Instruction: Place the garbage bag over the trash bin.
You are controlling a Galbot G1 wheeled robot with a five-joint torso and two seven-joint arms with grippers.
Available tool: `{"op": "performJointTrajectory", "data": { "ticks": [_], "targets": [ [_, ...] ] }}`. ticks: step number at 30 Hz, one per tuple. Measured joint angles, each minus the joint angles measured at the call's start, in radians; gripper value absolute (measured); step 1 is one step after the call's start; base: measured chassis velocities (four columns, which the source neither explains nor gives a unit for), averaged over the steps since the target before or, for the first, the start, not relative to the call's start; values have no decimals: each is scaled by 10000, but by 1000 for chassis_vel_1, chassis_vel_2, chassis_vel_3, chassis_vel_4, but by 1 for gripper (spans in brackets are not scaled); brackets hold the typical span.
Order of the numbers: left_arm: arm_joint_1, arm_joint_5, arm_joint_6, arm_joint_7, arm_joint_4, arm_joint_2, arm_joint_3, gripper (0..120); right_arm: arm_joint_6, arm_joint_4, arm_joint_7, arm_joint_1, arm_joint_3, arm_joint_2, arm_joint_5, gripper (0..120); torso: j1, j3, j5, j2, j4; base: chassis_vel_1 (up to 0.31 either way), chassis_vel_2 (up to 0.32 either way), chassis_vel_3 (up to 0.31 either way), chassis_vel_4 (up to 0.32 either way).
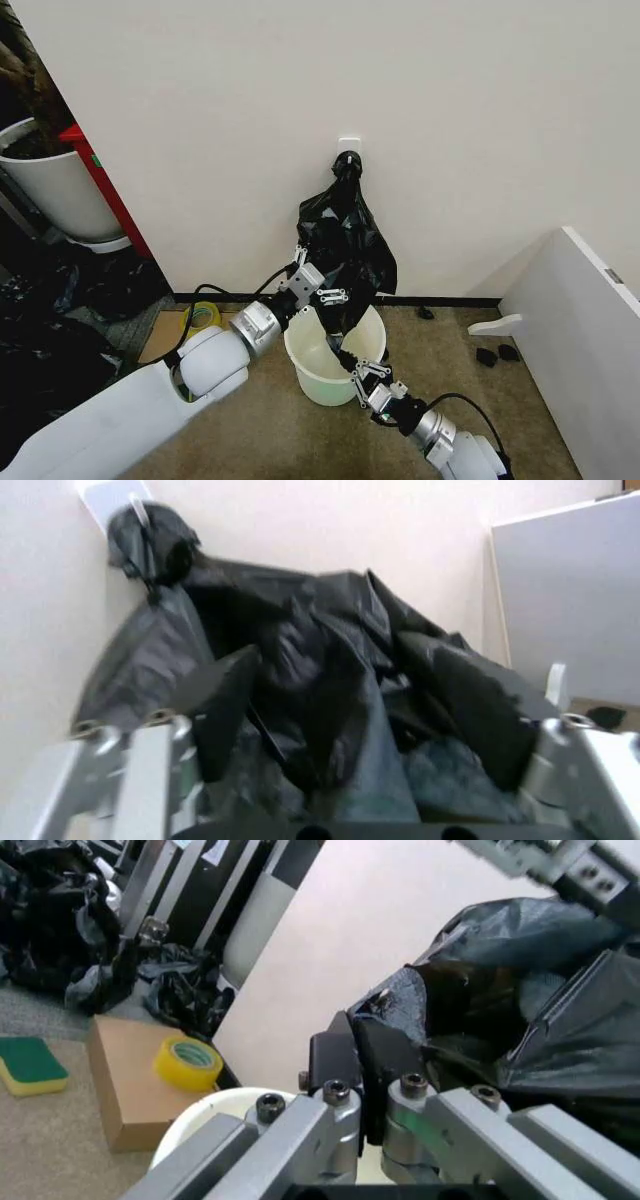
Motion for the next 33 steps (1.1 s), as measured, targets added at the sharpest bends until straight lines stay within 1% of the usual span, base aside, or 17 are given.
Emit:
{"op": "performJointTrajectory", "data": {
  "ticks": [1, 2, 3, 5, 7, 9, 11, 14, 15, 16, 17, 19, 27, 28, 29, 31, 33],
  "targets": [
    [-7, -76, 66, -32, -7, -2, 21, 63, -5, 18, 0, 1, 6, -2, 1, 0, 0, 0, 0, 0, 0, 0, 0, 0, 0],
    [-7, -76, 66, -32, -7, -2, 21, 63, -5, 18, 0, 1, 6, -2, 1, 0, 0, 0, 0, 0, 0, 0, 0, 0, 0],
    [-14, -143, 136, -71, -11, -6, 48, 59, -9, 38, 0, 0, 12, -6, 4, 0, 0, 0, 0, 0, 0, 0, 0, 0, 0],
    [-5, -173, 234, -190, -11, -11, 92, 48, -11, 79, 1, -25, 17, -19, 5, 0, 0, 0, 0, 0, 0, 0, 0, 0, 0],
    [22, -173, 279, -267, -15, -13, 100, 45, -11, 93, 1, -35, 21, -22, 5, 0, 0, -1, 0, 0, 0, 0, 0, 0, 0],
    [148, -193, 448, -461, -88, -7, 95, 33, -12, 140, 3, -56, 42, -29, 5, 0, 0, -1, 0, 0, 0, 0, 0, 0, 0],
    [184, -199, 474, -495, -106, -4, 79, 31, -11, 145, 5, -56, 47, -30, 6, 0, 0, 0, 0, 0, 0, 0, 0, 0, 0],
    [414, -245, 521, -675, -147, -3, -194, 15, -11, 173, 28, -56, 81, -68, 6, 0, 0, 0, 0, 0, 0, 0, 0, 0, 0],
    [448, -257, 517, -699, -147, -11, -246, 11, -11, 179, 31, -57, 82, -72, 7, 0, 0, -1, 0, 0, 0, 0, 0, 0, 0],
    [448, -257, 517, -699, -147, -11, -246, 11, -11, 179, 31, -57, 82, -72, 7, 0, 0, -1, 0, 0, 0, 0, 0, 0, 0],
    [527, -282, 481, -763, -150, -44, -379, 6, -12, 190, 43, -57, 82, -78, 10, 0, 0, -1, 0, 0, 1, 0, 0, 0, 0],
    [610, -295, 412, -814, -150, -84, -504, 1, -17, 202, 63, -57, 79, -81, 11, 0, 0, -1, 0, 0, -1, 0, 0, 0, 0],
    [1441, -376, -389, -1021, -185, -332, -1378, 0, -462, 673, 427, -366, -166, -206, 361, 1, 0, -1, 0, 0, 0, 0, 0, 0, 0],
    [1671, -381, -571, -1047, -224, -389, -1585, 0, -621, 914, 490, -507, -221, -275, 580, 8, 0, -1, 1, 0, 0, 0, 0, 0, 0],
    [1671, -381, -571, -1047, -224, -389, -1585, 0, -621, 914, 490, -507, -221, -275, 580, 8, 0, -1, 1, 0, 0, 0, 0, 0, 0],
    [1973, -402, -815, -1071, -286, -488, -1832, 0, -871, 1295, 564, -747, -225, -402, 866, 18, 0, -2, 0, 0, 0, 0, 0, 0, 0],
    [2380, -430, -1110, -1109, -349, -659, -2165, 0, -1491, 2014, 1116, -1173, -162, -658, 977, 28, 0, -2, 1, 0, 0, 0, 0, 0, 0]
  ]
}}
